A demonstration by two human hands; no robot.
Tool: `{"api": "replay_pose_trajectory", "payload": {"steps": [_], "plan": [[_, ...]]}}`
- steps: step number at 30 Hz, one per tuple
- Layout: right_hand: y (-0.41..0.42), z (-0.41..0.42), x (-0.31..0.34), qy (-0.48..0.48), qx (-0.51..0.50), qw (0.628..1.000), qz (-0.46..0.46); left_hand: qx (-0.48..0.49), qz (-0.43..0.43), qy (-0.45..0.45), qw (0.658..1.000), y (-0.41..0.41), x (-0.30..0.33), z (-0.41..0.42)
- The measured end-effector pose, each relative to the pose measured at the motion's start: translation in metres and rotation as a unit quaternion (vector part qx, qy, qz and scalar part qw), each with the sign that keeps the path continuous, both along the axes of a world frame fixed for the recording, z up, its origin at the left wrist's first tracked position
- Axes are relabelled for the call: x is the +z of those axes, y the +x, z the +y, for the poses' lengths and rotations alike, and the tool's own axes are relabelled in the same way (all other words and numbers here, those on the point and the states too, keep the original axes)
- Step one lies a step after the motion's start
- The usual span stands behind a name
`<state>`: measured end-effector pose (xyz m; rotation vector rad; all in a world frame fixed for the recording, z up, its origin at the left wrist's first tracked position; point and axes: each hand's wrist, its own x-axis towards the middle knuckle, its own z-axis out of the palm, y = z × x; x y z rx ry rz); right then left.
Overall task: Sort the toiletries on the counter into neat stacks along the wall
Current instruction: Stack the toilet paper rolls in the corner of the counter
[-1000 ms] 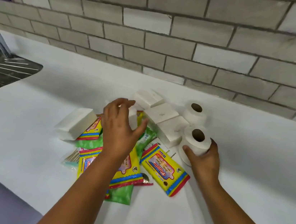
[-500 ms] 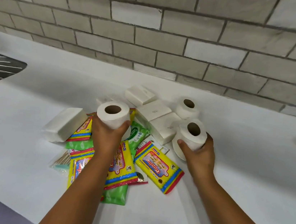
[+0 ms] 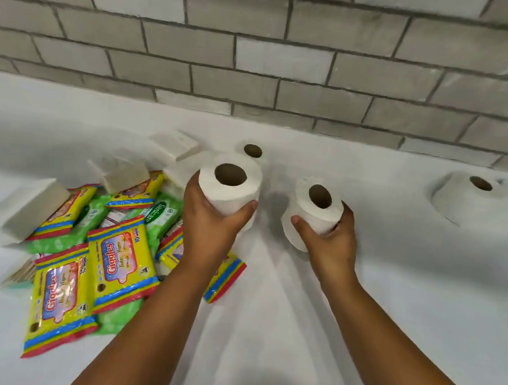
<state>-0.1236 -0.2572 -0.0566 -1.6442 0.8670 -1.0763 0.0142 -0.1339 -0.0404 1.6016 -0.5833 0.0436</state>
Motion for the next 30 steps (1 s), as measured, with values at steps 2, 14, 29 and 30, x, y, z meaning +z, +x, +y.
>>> {"api": "replay_pose_trajectory", "payload": {"steps": [2,14,29,30], "plan": [[-0.026,-0.015,0.003,-0.005,-0.007,1.000,0.004,-0.024,0.010,0.009,1.000,-0.027,-0.005,-0.022],[-0.200,-0.117,-0.013,-0.001,-0.088,0.996,0.020,-0.157,0.008,0.039,0.987,-0.193,-0.015,-0.153],[-0.301,-0.248,-0.015,-0.003,-0.170,0.985,0.029,-0.273,-0.008,0.051,0.961,-0.290,-0.017,-0.280],[-0.300,-0.259,-0.015,-0.002,-0.174,0.984,0.036,-0.276,-0.009,0.048,0.960,-0.291,-0.016,-0.285]]}}
